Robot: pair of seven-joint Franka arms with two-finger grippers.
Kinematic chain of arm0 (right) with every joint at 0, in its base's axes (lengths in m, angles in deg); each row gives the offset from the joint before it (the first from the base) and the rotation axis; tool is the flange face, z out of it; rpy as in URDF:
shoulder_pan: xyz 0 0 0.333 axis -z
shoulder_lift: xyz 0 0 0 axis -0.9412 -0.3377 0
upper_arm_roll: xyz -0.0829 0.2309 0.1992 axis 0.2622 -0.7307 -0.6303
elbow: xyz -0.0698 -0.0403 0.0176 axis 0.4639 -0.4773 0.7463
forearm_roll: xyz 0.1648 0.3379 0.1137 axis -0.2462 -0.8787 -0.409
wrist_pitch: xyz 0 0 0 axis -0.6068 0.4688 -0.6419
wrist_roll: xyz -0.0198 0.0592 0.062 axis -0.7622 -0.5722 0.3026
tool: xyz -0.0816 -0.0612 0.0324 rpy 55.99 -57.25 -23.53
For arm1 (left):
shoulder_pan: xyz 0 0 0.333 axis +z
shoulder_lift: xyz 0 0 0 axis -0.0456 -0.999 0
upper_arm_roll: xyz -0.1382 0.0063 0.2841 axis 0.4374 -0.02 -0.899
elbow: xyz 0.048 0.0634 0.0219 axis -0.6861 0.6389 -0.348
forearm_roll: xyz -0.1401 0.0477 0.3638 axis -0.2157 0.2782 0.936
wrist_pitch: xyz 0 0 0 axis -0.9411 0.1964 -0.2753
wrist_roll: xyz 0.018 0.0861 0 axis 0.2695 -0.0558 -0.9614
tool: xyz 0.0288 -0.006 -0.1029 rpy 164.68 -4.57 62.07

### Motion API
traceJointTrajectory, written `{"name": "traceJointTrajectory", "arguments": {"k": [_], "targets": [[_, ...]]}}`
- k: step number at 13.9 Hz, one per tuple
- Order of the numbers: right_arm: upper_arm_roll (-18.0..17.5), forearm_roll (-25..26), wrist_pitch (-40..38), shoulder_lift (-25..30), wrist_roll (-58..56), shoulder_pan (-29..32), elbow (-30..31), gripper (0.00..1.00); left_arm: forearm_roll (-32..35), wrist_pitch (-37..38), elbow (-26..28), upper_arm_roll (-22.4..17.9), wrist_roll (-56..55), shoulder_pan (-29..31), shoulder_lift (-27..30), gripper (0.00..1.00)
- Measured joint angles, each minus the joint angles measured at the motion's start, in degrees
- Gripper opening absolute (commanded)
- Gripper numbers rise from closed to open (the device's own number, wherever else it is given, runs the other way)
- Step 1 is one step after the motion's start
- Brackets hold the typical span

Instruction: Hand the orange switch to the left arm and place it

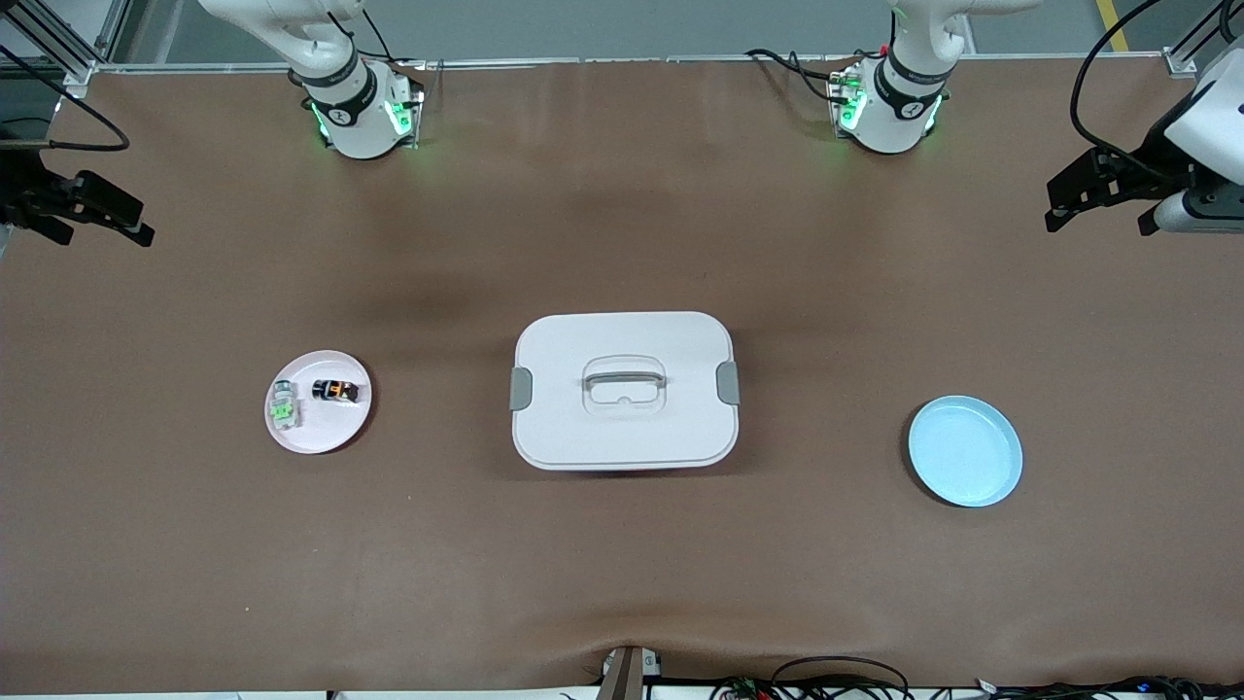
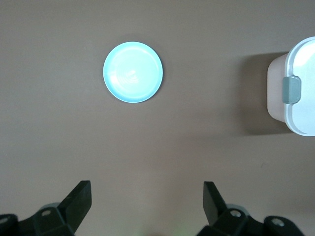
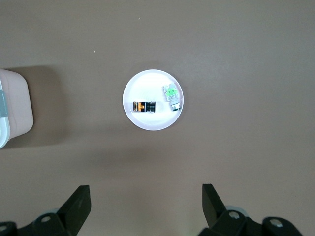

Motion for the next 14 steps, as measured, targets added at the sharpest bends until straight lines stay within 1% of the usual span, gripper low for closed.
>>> {"name": "traceJointTrajectory", "arguments": {"k": [11, 14], "targets": [[0.04, 0.02, 0.14, 0.00, 0.00, 0.00, 0.00, 1.00, 0.00, 0.20, -0.55, -0.30, 0.00, 0.25, 0.00, 1.00], [0.05, 0.02, 0.19, 0.00, 0.00, 0.00, 0.00, 1.00, 0.00, 2.08, -0.55, -0.41, 0.01, 0.27, -0.03, 1.00]]}}
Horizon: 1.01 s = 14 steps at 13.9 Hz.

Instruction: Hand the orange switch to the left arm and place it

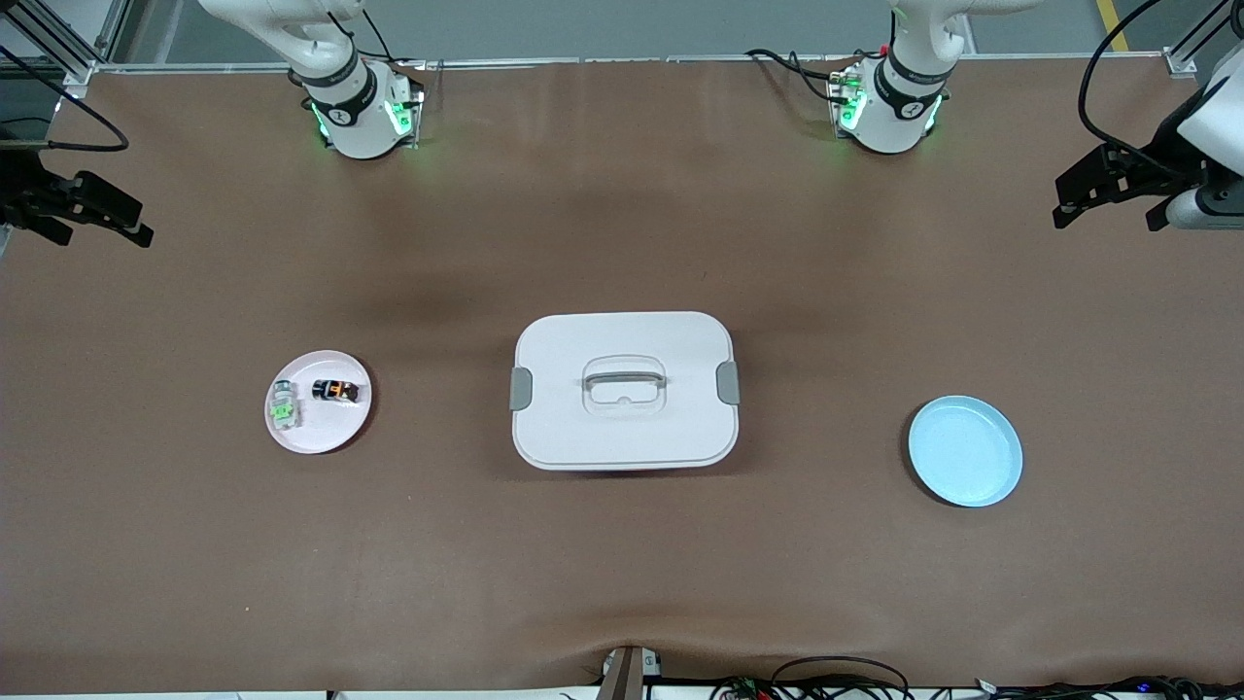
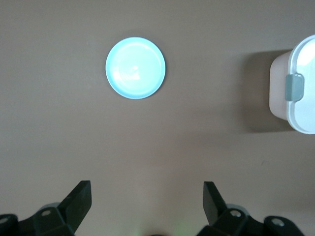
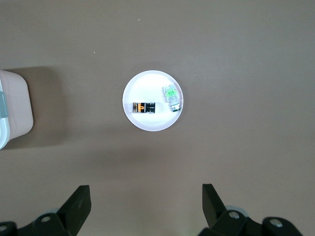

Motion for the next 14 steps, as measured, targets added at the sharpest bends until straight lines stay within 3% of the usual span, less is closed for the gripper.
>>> {"name": "traceJointTrajectory", "arguments": {"k": [14], "targets": [[0.42, -0.03, 0.92, 0.08, 2.23, 2.16, -2.78, 1.00, 0.00, 1.59, -0.01, 0.00, 0.00, -0.03, -0.02, 1.00]]}}
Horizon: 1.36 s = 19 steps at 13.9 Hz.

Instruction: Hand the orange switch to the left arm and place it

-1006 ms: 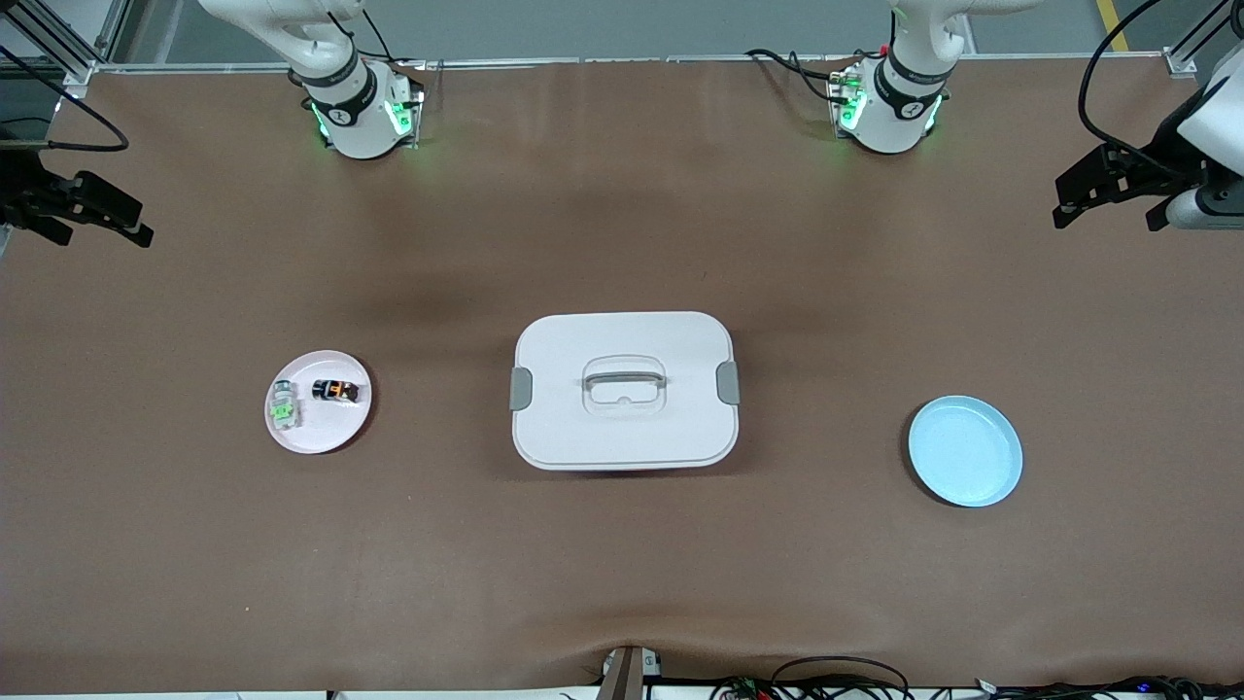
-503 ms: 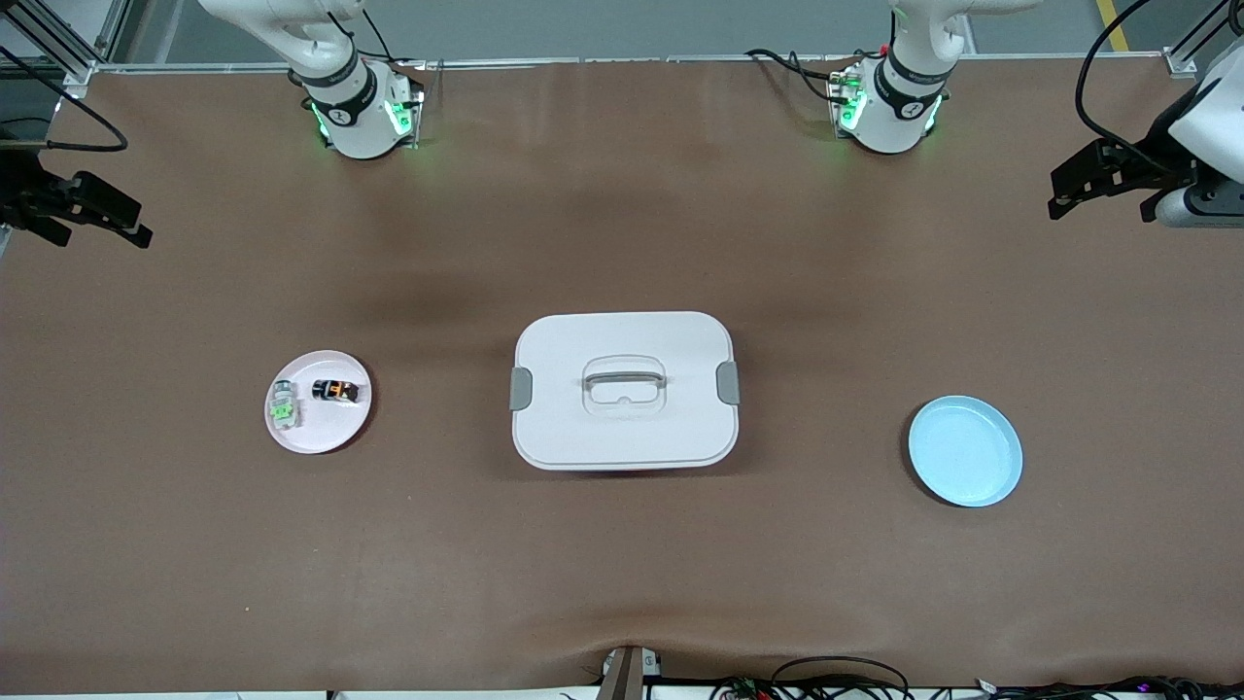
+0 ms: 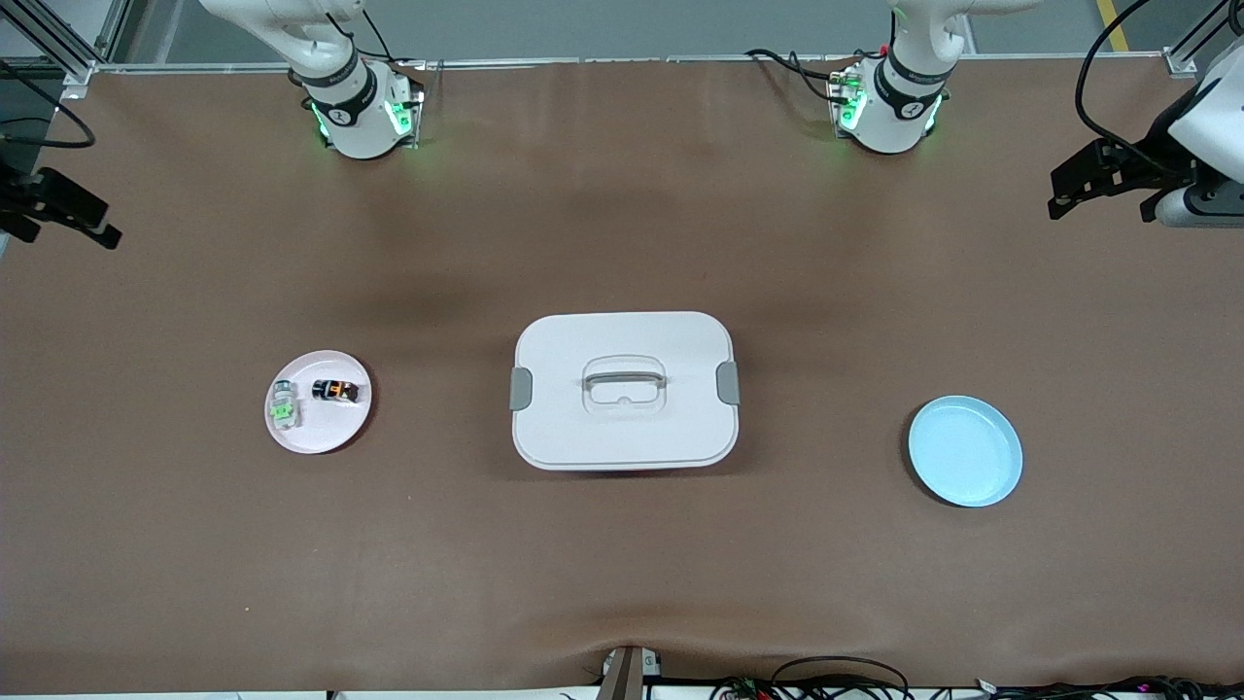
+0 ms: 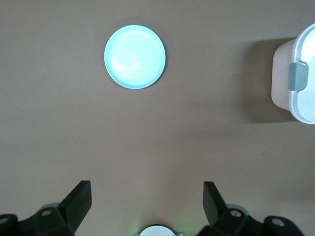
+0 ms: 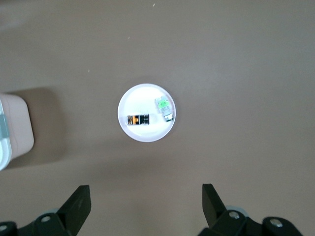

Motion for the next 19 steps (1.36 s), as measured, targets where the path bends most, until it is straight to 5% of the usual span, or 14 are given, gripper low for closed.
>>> {"name": "traceJointTrajectory", "arguments": {"k": [9, 19], "targets": [[-0.91, -0.11, 1.22, -4.15, 0.24, -1.17, 1.18, 1.00, 0.00, -0.02, 0.01, 0.12, 0.01, -0.19, -0.29, 1.00], [-1.21, -1.03, 22.11, -5.50, 0.46, -3.94, 20.60, 1.00, 0.00, -0.07, -0.01, 0.26, 0.03, -0.38, -0.60, 1.00]]}}
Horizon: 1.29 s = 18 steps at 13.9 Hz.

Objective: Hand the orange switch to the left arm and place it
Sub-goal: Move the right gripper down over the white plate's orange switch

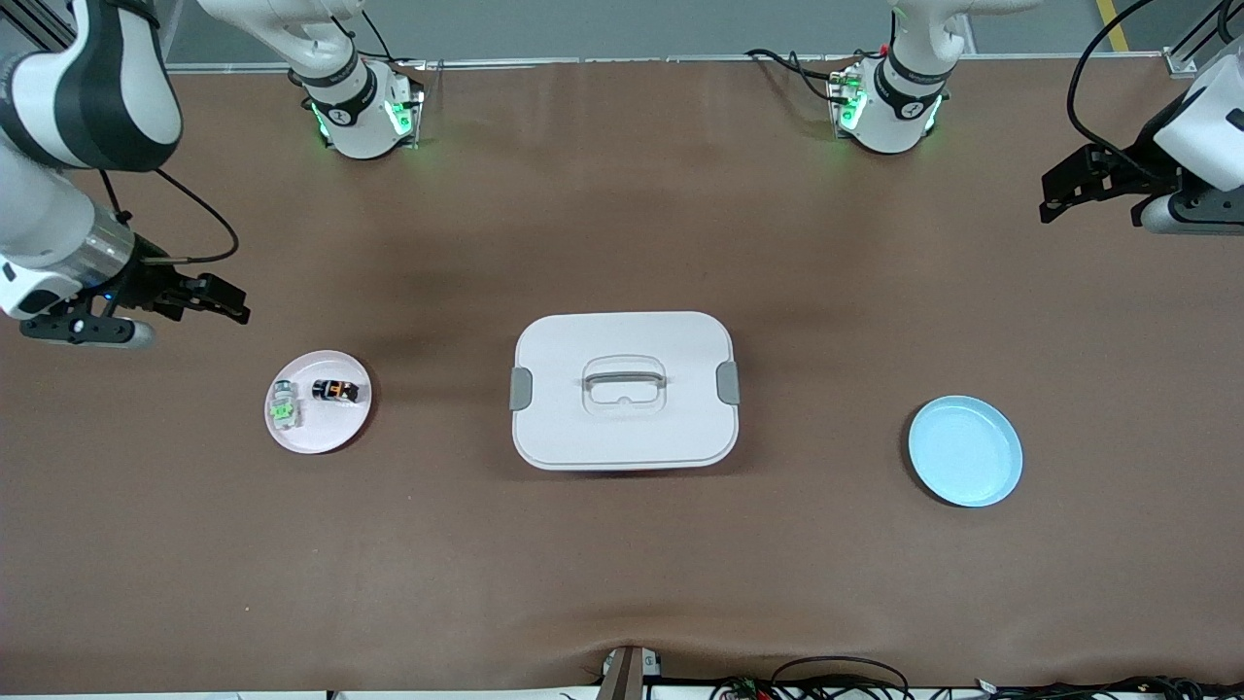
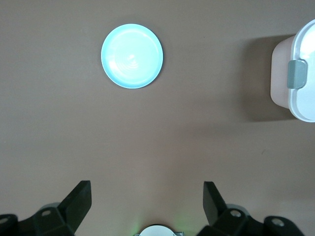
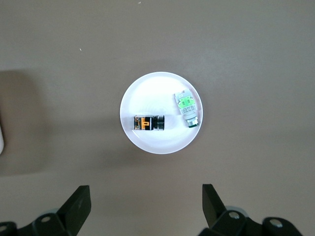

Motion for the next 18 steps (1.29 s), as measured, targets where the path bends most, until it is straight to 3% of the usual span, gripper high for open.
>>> {"name": "traceJointTrajectory", "arguments": {"k": [4, 18], "targets": [[-0.04, -0.03, 5.04, -2.38, 0.00, -1.05, 3.17, 1.00, 0.00, 0.00, -0.05, 0.00, 0.00, 0.00, 0.00, 1.00], [0.17, -0.09, 19.06, -15.92, 0.08, -1.30, 2.80, 1.00, 0.00, 0.00, -0.15, 0.01, 0.00, 0.00, 0.00, 1.00]]}}
